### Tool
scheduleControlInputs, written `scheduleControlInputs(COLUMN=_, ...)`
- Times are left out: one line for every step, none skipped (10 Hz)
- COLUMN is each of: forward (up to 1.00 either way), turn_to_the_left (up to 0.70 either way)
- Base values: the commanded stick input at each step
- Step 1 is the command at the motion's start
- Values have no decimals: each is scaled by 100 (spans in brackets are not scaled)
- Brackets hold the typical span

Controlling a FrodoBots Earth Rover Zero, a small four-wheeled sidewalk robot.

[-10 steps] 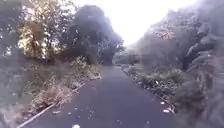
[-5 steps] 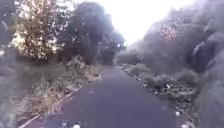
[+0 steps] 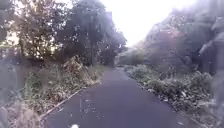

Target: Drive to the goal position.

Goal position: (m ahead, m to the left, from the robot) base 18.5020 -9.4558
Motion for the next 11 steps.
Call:
scheduleControlInputs(forward=70, turn_to_the_left=-13)
scheduleControlInputs(forward=70, turn_to_the_left=0)
scheduleControlInputs(forward=70, turn_to_the_left=0)
scheduleControlInputs(forward=70, turn_to_the_left=0)
scheduleControlInputs(forward=70, turn_to_the_left=0)
scheduleControlInputs(forward=70, turn_to_the_left=0)
scheduleControlInputs(forward=70, turn_to_the_left=0)
scheduleControlInputs(forward=70, turn_to_the_left=0)
scheduleControlInputs(forward=70, turn_to_the_left=0)
scheduleControlInputs(forward=70, turn_to_the_left=0)
scheduleControlInputs(forward=70, turn_to_the_left=0)
